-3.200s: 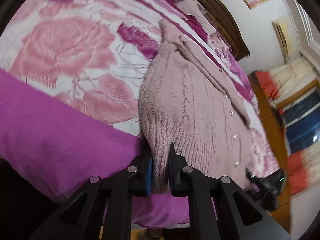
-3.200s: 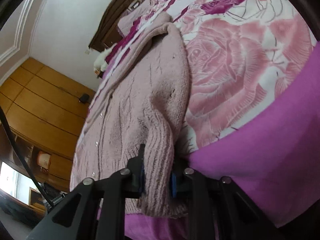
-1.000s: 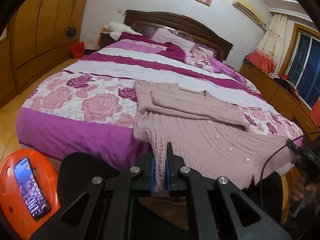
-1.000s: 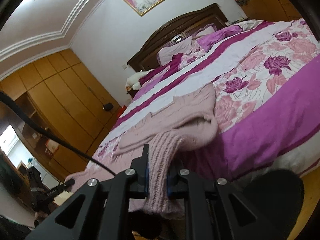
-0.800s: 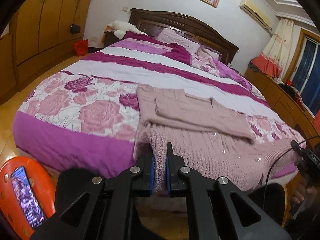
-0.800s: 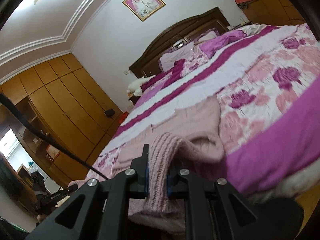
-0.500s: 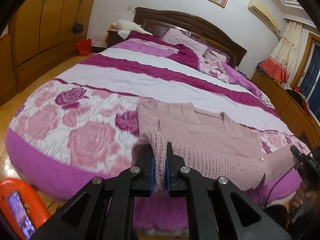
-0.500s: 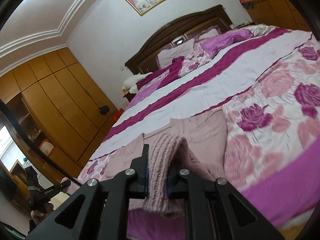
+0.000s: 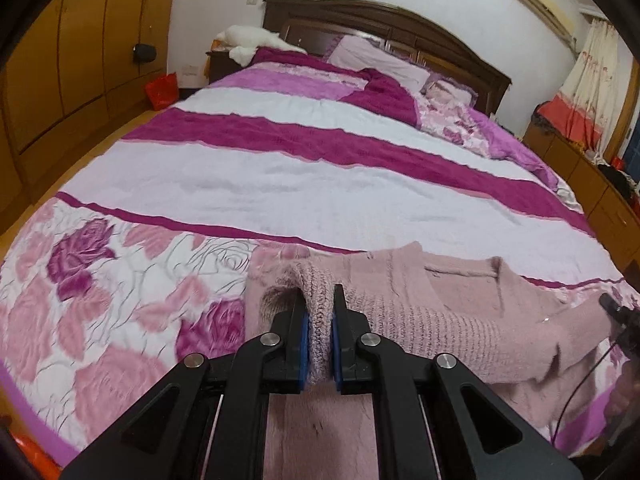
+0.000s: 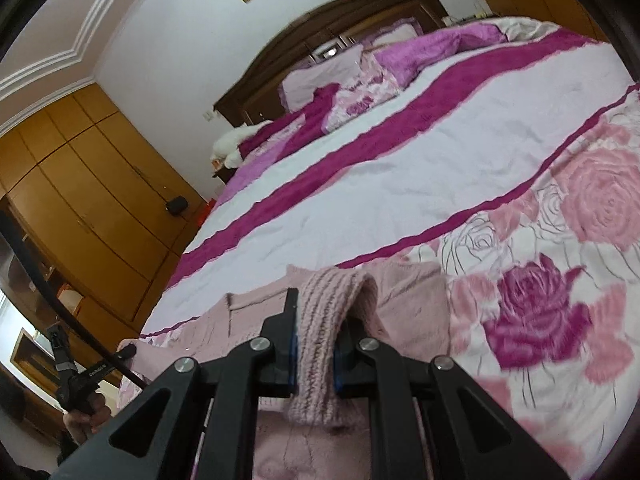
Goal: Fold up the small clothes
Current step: 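Lay the hem down on the cardigan and open both grippers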
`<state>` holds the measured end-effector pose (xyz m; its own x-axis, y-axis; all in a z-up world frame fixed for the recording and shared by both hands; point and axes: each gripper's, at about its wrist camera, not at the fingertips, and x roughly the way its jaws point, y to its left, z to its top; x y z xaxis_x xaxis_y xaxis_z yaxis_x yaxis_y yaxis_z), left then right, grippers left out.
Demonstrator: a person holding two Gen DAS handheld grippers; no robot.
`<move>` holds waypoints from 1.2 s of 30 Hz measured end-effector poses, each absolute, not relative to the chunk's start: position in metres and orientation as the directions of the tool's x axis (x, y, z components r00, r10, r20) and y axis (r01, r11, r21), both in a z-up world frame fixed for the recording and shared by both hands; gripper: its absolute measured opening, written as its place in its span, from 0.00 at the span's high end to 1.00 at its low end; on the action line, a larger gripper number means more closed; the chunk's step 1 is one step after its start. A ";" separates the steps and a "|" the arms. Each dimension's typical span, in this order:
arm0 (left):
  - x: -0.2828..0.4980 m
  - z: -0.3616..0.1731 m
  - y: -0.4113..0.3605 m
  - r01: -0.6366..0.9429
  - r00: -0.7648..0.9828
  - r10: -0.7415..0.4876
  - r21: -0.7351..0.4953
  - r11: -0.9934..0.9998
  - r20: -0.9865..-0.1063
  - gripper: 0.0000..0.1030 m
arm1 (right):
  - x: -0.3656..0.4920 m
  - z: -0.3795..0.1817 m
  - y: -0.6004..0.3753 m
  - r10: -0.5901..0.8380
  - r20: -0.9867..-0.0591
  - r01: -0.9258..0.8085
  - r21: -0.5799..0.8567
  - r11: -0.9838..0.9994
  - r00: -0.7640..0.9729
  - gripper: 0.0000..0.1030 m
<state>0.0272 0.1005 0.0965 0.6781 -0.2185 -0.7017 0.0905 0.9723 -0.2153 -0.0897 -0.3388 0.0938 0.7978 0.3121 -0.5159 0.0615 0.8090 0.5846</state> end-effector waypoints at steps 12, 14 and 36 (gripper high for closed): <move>0.083 0.068 0.098 0.070 0.680 -0.199 -0.208 0.976 -0.706 1.00 | -0.027 0.065 -0.347 0.254 -0.576 0.145 0.556 0.818 0.777 0.84; 0.087 0.067 0.104 0.042 0.694 -0.189 -0.223 0.974 -0.694 1.00 | -0.025 0.066 -0.348 0.145 -0.612 0.225 0.486 0.844 0.777 0.59; -0.038 0.066 0.189 -0.008 0.689 -0.417 -0.581 0.814 -0.593 0.64 | -0.039 0.134 -0.146 0.093 -0.706 -0.022 0.109 0.994 0.703 0.16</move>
<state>-0.0376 0.1891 0.0664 0.6890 -0.4167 -0.5930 -0.0083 0.8136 -0.5814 -0.0392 -0.1455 0.1338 0.7025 0.0929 -0.7056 -0.0218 0.9938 0.1091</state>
